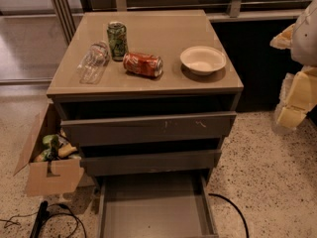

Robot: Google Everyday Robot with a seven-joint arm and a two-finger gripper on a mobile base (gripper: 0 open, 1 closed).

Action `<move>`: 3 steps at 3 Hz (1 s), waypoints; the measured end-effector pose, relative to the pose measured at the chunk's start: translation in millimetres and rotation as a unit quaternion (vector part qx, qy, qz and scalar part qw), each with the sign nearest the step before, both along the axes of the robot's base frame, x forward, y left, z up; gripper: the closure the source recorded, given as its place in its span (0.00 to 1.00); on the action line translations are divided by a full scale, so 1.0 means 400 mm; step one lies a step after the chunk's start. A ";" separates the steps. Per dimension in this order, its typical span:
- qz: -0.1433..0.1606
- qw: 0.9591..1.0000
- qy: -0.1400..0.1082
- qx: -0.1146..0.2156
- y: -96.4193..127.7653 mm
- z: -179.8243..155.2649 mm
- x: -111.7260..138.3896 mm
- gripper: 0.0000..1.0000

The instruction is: Place coke can into bottom drawer

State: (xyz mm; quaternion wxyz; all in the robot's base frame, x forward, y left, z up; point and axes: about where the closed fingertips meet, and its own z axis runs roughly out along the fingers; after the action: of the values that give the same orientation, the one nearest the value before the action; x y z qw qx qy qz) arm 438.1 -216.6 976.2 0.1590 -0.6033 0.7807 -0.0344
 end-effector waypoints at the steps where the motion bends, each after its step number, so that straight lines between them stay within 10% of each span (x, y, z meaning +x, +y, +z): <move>1: 0.004 1.000 -0.010 0.002 0.005 0.009 0.002 0.00; 3: 0.059 0.995 -0.062 0.049 0.081 0.045 0.128 0.00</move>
Offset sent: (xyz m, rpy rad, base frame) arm 0.0620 0.0418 0.0223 0.0971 -0.1382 0.1585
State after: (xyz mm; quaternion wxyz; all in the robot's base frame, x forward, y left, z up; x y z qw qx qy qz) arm 489.4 -184.4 994.0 0.2382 -0.6366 0.7330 -0.0245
